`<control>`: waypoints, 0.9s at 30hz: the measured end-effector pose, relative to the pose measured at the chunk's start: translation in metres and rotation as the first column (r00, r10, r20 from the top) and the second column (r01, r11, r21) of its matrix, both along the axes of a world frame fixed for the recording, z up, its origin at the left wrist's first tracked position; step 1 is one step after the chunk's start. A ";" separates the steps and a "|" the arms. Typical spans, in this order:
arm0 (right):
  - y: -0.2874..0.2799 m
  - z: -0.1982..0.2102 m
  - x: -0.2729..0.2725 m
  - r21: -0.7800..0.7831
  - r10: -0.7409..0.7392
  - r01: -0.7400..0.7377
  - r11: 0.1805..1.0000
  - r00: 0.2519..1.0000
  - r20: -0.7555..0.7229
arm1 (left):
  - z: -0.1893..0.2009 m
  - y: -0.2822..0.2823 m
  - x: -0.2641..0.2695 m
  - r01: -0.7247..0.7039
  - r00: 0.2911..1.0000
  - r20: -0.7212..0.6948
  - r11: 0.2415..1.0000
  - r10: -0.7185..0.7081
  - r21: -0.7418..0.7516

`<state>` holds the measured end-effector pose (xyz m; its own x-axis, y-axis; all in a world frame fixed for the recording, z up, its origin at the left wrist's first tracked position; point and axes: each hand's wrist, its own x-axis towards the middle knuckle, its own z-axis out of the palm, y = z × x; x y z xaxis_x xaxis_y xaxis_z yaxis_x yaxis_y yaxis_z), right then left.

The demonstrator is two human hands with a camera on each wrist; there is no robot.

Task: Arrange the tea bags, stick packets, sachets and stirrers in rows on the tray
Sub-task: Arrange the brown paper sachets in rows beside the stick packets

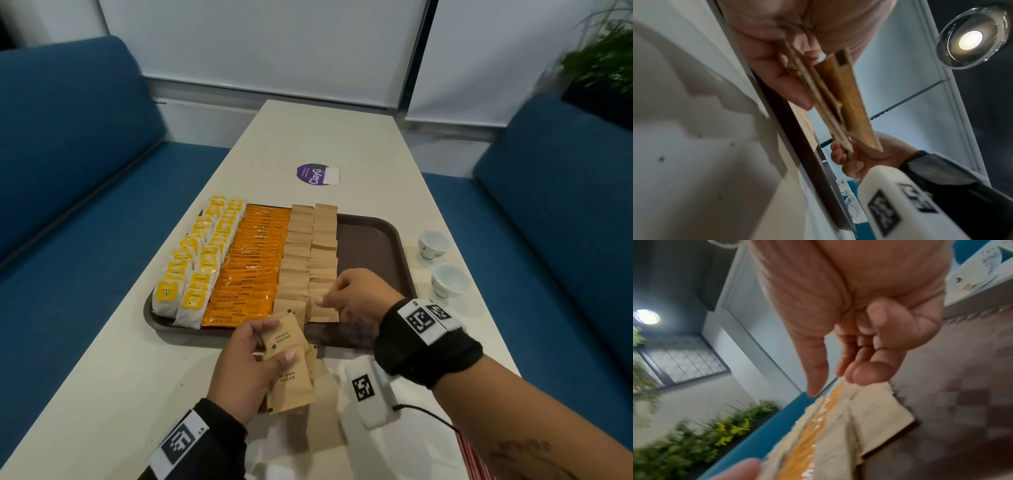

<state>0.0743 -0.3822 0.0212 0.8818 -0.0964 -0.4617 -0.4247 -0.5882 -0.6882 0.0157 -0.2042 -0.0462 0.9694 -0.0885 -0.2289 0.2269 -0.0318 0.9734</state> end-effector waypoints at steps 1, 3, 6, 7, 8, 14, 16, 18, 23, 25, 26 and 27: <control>0.003 0.005 -0.009 0.052 0.036 -0.036 0.998 0.999 0.003 | 0.001 -0.002 -0.001 0.002 1.000 0.001 1.000 -0.002 -0.001; 0.008 0.008 -0.027 0.107 0.100 -0.096 0.990 0.994 -0.033 | 0.003 -0.006 -0.004 0.018 1.000 0.001 1.000 -0.018 -0.003; 0.014 0.002 -0.043 0.125 0.155 -0.152 0.981 0.988 -0.022 | 0.007 -0.010 -0.008 0.041 0.999 0.011 0.999 -0.041 -0.015; 0.015 0.000 -0.047 0.165 0.143 -0.139 0.976 0.990 -0.014 | 0.008 -0.010 -0.010 0.046 0.999 0.013 0.999 -0.045 -0.017; 0.015 -0.004 -0.051 0.211 0.118 -0.113 0.971 0.993 -0.011 | 0.009 -0.010 -0.010 0.048 0.999 0.013 0.999 -0.048 -0.015; 0.007 -0.005 -0.054 0.474 -0.191 0.175 0.863 0.982 -0.014 | 0.006 -0.006 -0.014 0.034 0.999 0.012 0.999 -0.034 0.026; 0.000 0.000 -0.052 0.527 -0.230 0.224 0.820 0.972 -0.056 | 0.005 -0.004 -0.015 0.033 0.999 0.008 0.999 -0.033 0.034; -0.007 0.005 -0.048 0.465 -0.209 0.209 0.860 0.977 -0.052 | 0.004 -0.002 -0.016 0.034 0.999 -0.003 0.999 -0.033 0.037; -0.022 0.013 -0.025 0.095 -0.106 0.098 0.991 0.991 0.078 | 0.005 0.004 -0.014 0.045 0.999 -0.022 0.999 -0.044 0.020; -0.023 0.014 -0.016 0.032 -0.076 0.074 0.997 0.995 0.063 | 0.005 0.006 -0.012 0.043 0.999 -0.020 0.999 -0.042 0.026; -0.023 0.013 -0.011 -0.008 -0.045 0.045 0.999 0.998 0.045 | 0.005 0.007 -0.011 0.041 0.999 -0.021 0.999 -0.041 0.024; -0.023 0.012 -0.006 -0.057 -0.005 0.006 0.998 1.000 0.027 | 0.005 0.008 -0.010 0.040 0.999 -0.024 0.999 -0.040 0.020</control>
<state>0.0681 -0.4051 0.0332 0.8931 -0.1268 -0.4316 -0.4099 -0.6246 -0.6647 0.0054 -0.1962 -0.0410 0.9594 -0.1219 -0.2543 0.2484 -0.0616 0.9667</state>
